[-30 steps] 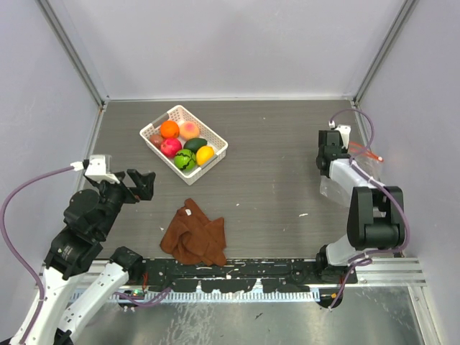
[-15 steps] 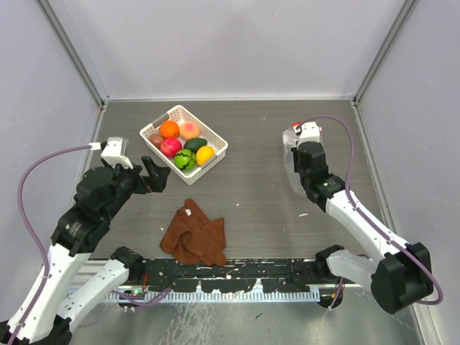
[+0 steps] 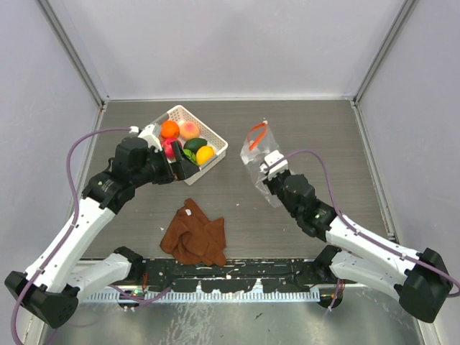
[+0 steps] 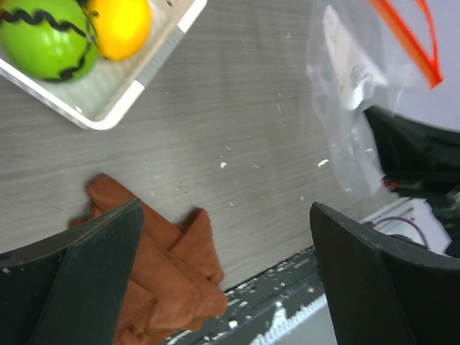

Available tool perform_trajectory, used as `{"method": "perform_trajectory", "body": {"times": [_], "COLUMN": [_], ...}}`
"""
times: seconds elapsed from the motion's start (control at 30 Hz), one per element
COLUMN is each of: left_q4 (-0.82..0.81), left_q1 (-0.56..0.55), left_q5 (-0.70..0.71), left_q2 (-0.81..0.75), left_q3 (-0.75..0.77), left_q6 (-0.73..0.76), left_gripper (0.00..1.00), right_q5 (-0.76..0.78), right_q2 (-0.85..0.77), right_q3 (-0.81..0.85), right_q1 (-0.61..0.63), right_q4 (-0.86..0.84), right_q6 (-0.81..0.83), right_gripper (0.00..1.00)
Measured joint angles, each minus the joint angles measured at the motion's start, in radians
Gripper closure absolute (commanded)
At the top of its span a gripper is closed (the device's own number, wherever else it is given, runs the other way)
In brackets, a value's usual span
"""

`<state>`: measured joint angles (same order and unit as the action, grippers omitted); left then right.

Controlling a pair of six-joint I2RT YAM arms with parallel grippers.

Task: Place the food in the zip-top bag and seal the zipper
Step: Pick up the zipper food storage bag at the center of the board, then open the zipper of the food storage bag.

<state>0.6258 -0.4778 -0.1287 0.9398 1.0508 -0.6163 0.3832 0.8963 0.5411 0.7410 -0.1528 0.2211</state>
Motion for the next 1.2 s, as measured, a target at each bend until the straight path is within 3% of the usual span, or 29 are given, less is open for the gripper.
{"method": "perform_trajectory", "body": {"times": [0.33,0.6,1.03,1.2], "left_q4": [-0.035,-0.066,-0.151,-0.174], "left_q1": [0.0,0.0,0.0,0.0], "left_q5": [-0.076,-0.081,-0.142,-0.195], "left_q2": [0.123,0.205,0.358,0.444], "left_q3": [0.043,0.034,0.024,0.023], "left_q6": [-0.142,-0.187,-0.211,-0.215], "left_gripper": [0.02,0.12,0.36,0.53], "right_q5": [0.061,0.119,0.166,0.178], "right_q2": [0.079,0.172,0.247,0.272], "right_q3": [-0.092,-0.1,-0.108,-0.109], "right_q1": [0.289,0.395,0.446,0.449], "right_q4": [-0.213,-0.317,-0.377,-0.378], "right_q6": [0.175,0.253,0.297,0.305], "right_gripper": [0.99,0.99,0.99,0.99]}}
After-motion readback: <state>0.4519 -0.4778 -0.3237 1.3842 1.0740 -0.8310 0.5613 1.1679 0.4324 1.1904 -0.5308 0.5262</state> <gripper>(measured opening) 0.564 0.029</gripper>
